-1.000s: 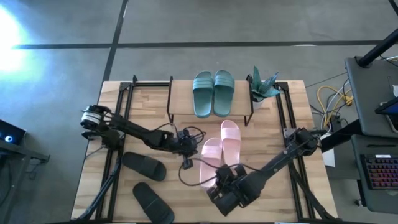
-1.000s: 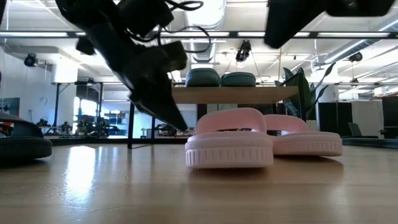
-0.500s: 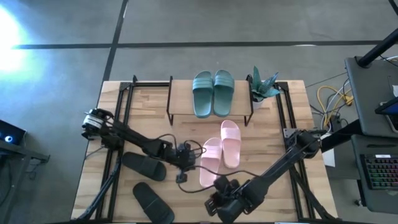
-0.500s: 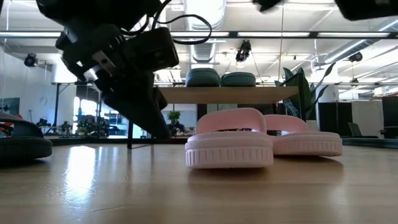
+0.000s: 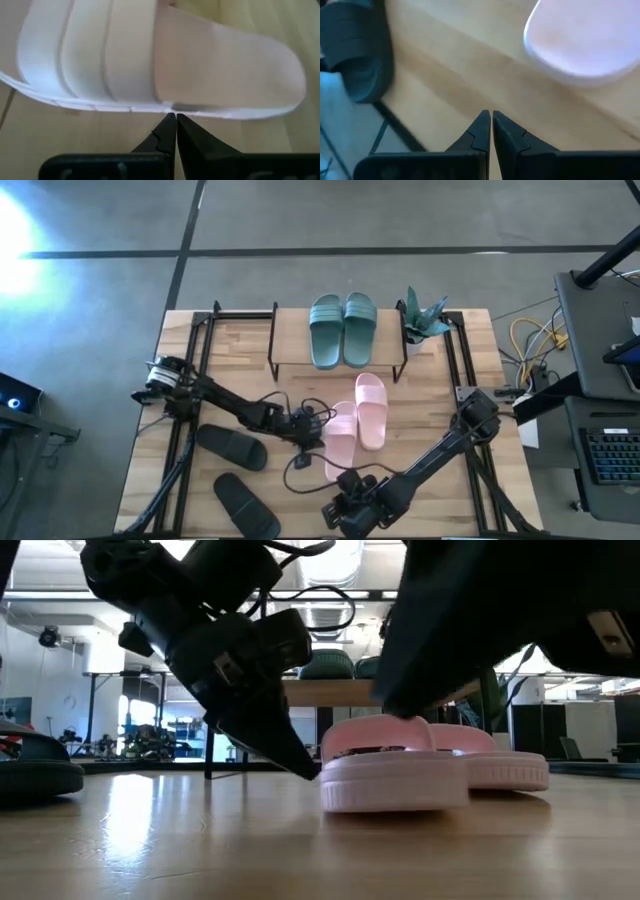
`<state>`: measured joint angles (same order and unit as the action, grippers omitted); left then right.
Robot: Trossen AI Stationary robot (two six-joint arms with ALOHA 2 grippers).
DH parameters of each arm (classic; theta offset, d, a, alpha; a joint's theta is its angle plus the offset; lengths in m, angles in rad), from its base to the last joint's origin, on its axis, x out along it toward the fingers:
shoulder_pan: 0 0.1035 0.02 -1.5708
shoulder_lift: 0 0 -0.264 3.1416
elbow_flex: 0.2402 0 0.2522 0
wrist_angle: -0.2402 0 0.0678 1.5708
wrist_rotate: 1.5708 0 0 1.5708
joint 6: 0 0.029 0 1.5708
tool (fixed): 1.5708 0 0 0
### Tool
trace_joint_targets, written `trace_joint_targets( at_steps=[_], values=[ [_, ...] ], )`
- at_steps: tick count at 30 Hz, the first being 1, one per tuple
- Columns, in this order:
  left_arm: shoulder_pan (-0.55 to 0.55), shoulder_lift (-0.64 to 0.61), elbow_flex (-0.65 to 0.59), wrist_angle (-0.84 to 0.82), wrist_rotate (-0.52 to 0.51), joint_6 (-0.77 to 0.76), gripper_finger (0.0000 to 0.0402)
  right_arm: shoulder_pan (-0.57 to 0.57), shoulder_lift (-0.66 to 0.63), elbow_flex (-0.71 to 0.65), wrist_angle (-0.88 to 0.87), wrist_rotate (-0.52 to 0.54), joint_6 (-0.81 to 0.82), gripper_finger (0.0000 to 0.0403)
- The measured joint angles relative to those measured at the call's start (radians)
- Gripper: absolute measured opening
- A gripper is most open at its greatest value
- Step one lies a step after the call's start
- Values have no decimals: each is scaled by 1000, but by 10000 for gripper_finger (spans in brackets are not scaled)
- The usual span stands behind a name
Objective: Pick and place slides into the shelf
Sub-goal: Prepare the pink pair of slides
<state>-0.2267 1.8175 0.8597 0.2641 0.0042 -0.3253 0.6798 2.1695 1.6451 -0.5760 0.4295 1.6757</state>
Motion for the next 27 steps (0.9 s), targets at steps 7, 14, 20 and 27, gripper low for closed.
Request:
trace_joint_targets(
  at_steps=[7,14,20,27],
  values=[
    [5,-20,8,25,3,53,0,-38,7,-9,-149,67,59,13],
    [22,-21,7,5,-5,97,0,-104,6,-21,-200,71,29,13],
    [22,-29,2,-86,-5,97,0,-117,6,-17,-380,129,147,13],
    [30,-29,-2,-98,-44,97,0,-110,-25,-18,-570,151,302,13]
  ],
)
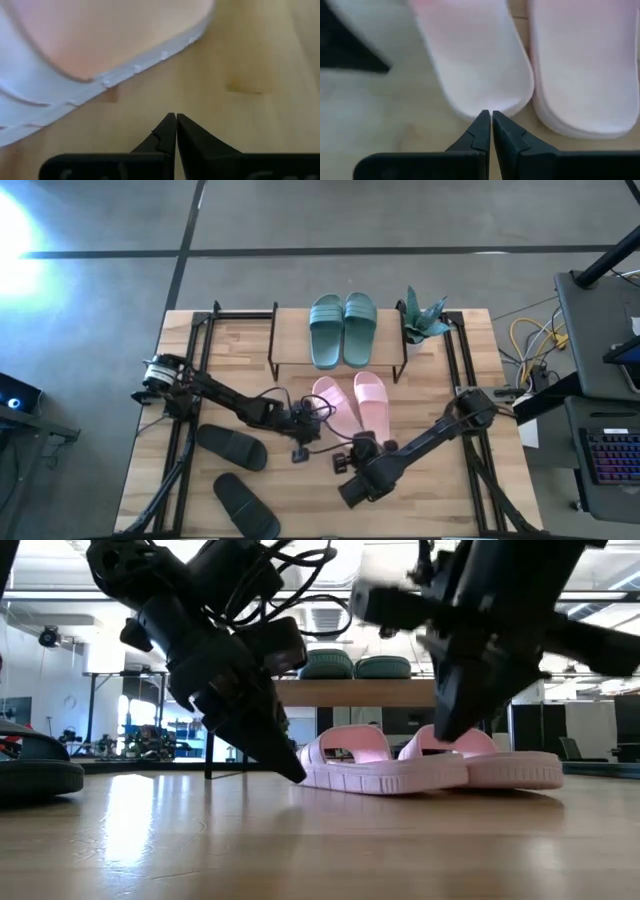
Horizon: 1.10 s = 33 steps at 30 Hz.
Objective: Pick and place slides into the shelf
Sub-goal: Prepare the pink pair of slides
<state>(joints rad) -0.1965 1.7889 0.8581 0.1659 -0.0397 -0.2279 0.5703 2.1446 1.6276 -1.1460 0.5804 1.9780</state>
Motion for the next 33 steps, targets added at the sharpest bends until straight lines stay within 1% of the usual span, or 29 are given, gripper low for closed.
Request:
trace_joint_targets(
  at_steps=[2,5,7,9,13,15,21,25,27,29,30,31,33],
  values=[
    [6,0,0,-1,-46,0,0,13,-23,0,14,-3,-53,13],
    [32,0,0,0,-127,0,0,38,-59,1,20,-9,-72,13],
    [60,0,0,18,-135,0,0,53,-82,1,16,-10,-65,13],
    [92,7,2,47,-120,2,0,68,-100,1,-6,-2,-37,13],
    [156,40,17,107,-47,8,0,90,-117,1,-54,5,14,13],
    [177,56,27,112,-18,8,0,94,-121,1,-70,3,31,13],
    [186,102,90,115,29,14,0,96,-122,1,-82,-3,45,13],
    [185,126,133,110,38,76,0,97,-122,1,-80,-13,34,13],
    [187,125,134,76,28,80,0,101,-122,1,-84,-73,5,13],
    [191,106,127,26,16,80,0,115,-122,1,-105,-169,-10,13],
    [191,87,121,-7,11,80,0,128,-122,1,-130,-219,8,13],
    [192,72,116,-29,7,79,0,144,-122,0,-164,-262,56,13],
    [189,33,101,-61,9,78,0,186,-123,-9,-247,-333,207,13]
  ],
)
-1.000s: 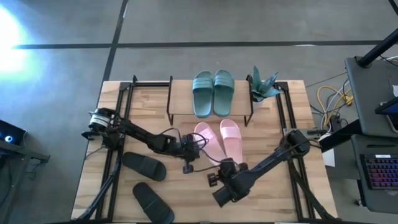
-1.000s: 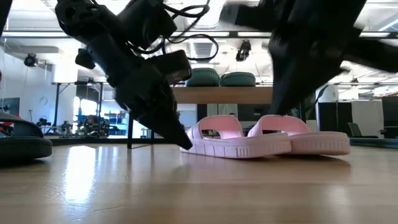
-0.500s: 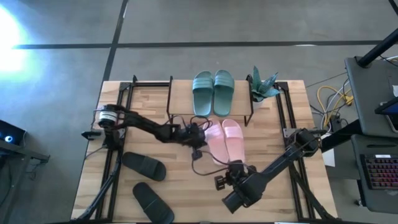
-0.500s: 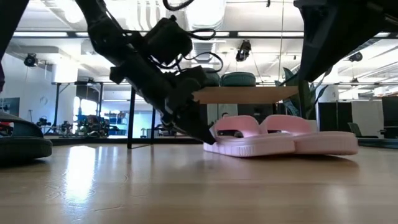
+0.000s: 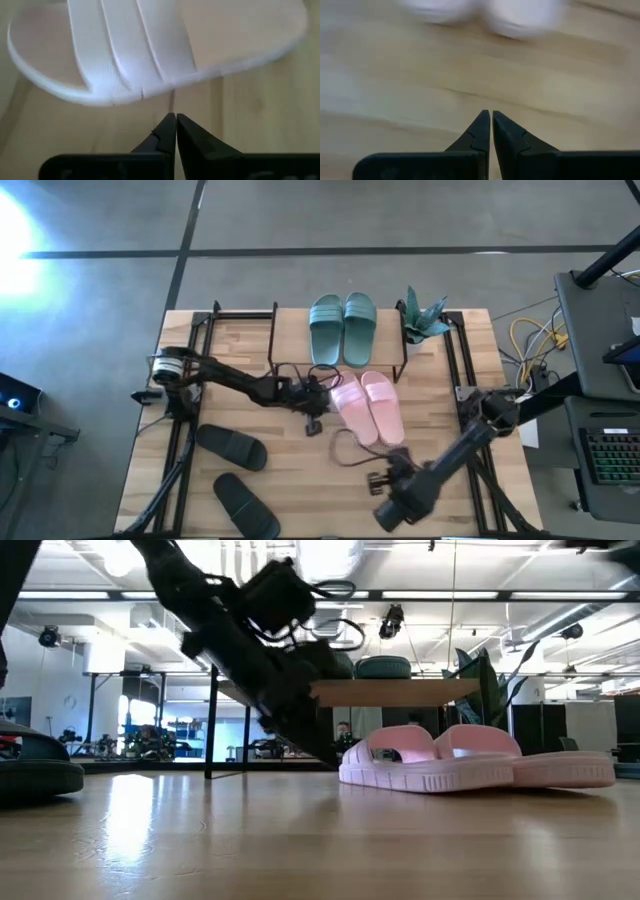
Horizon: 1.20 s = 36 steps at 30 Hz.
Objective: Pick and place slides into the shelf
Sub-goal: Prepare the pink pair of slides
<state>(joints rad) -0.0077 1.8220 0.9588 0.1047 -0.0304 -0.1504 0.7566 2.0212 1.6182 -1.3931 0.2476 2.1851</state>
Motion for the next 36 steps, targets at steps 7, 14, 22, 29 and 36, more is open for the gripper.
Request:
trace_joint_targets(
  at_steps=[7,14,22,29,36],
  values=[
    [-13,-77,-57,-24,153,-133,0,35,-35,-79,16,-145,91,13],
    [16,-57,-74,58,49,-206,0,-38,-118,-179,45,-18,65,13],
    [68,21,-46,194,47,-208,0,-109,-141,-186,-25,6,-51,13],
    [88,96,5,201,47,-205,0,-108,-140,-187,-183,-19,7,13],
    [119,121,38,198,28,-199,0,-110,-126,-204,-155,-47,-97,13]
  ],
)
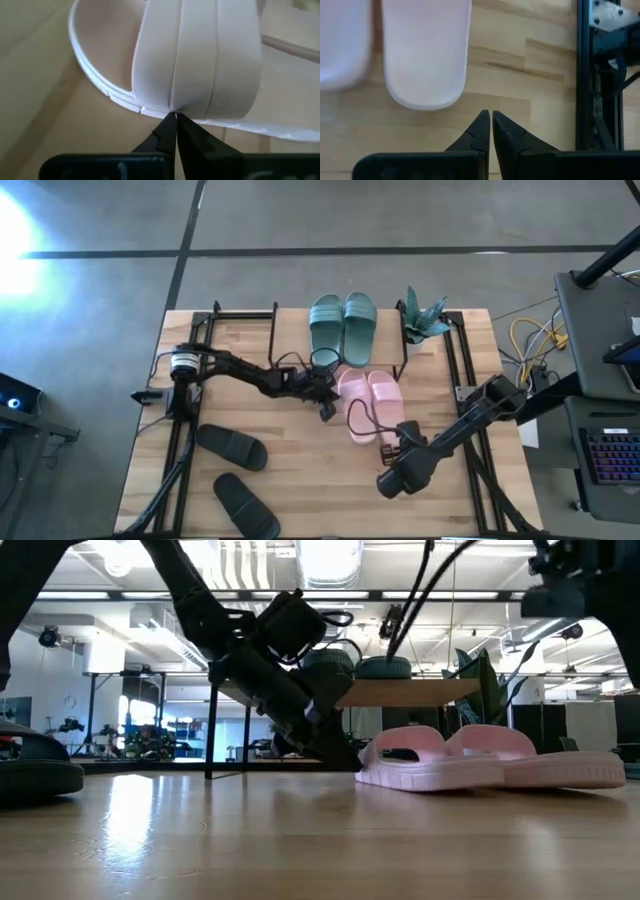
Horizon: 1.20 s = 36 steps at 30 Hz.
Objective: Pick and place slides into the shelf
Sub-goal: Prepare the pink pair of slides, then put the pink pair of slides under the shelf
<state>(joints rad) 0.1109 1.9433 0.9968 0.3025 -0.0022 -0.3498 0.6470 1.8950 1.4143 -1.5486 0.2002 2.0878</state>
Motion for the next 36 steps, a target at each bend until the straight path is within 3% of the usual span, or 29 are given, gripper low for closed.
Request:
trace_joint_targets(
  at_steps=[6,13,24,36],
  values=[
    [8,-73,-5,-192,-6,113,0,16,-1,-62,38,-125,-36,13],
    [-23,-208,-54,-325,80,119,0,53,-47,-204,75,-182,193,13],
    [-80,-407,-140,-336,107,68,0,-17,-164,-477,332,-173,185,13],
    [-80,-426,-193,-340,96,64,0,-97,-171,-467,377,-25,67,13]
  ],
)
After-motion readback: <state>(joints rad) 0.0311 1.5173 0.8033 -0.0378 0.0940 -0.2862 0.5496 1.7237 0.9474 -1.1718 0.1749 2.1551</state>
